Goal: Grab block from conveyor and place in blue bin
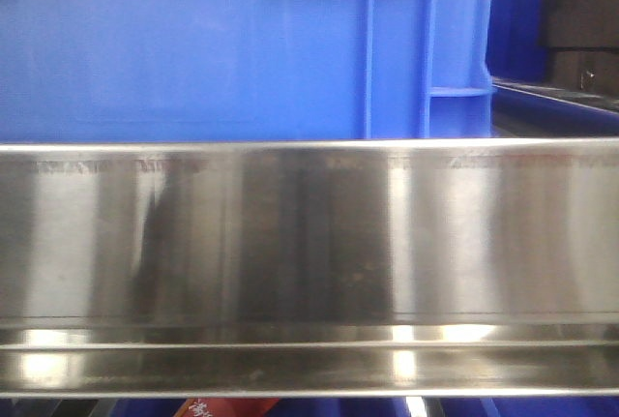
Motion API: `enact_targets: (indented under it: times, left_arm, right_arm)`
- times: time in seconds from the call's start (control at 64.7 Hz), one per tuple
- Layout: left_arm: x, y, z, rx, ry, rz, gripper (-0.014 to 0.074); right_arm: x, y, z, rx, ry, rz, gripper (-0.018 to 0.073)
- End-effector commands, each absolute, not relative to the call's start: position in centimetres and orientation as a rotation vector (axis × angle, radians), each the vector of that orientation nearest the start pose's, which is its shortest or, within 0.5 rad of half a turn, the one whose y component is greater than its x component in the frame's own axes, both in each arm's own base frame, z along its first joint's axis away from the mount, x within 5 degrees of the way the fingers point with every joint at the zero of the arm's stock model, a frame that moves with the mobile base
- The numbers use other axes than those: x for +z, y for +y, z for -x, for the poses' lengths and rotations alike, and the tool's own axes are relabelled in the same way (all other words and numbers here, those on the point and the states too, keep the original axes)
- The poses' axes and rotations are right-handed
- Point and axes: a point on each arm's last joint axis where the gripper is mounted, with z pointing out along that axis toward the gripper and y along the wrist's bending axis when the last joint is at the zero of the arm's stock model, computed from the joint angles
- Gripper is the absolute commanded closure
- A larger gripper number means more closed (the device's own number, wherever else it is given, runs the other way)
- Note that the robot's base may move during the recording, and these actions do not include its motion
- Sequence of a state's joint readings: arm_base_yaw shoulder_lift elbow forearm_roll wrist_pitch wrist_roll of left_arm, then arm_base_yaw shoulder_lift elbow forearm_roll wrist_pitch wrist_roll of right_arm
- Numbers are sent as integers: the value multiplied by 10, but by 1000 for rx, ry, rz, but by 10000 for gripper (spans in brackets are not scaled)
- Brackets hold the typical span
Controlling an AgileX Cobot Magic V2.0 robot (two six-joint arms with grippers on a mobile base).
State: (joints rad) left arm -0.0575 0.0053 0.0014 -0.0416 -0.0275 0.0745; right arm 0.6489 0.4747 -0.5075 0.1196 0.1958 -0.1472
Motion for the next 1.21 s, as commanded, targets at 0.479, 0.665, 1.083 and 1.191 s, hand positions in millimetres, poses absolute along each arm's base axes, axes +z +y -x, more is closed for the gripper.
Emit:
enact_targets:
  times: [0.479,0.665,1.083,1.191]
  left_arm:
    - [217,-3,-56,-17,1439,-57,707]
    - [217,-3,-56,-17,1439,-57,707]
    - [217,-3,-56,-17,1439,-57,707]
    - [217,-3,-56,-17,1439,-57,707]
  right_arm:
    - [319,31,-73,313,1537,310,721]
    - [289,15,-61,205,1534,163,721]
    - [235,6,-51,108,1526,68,721]
    - [225,6,-53,106,1521,64,721]
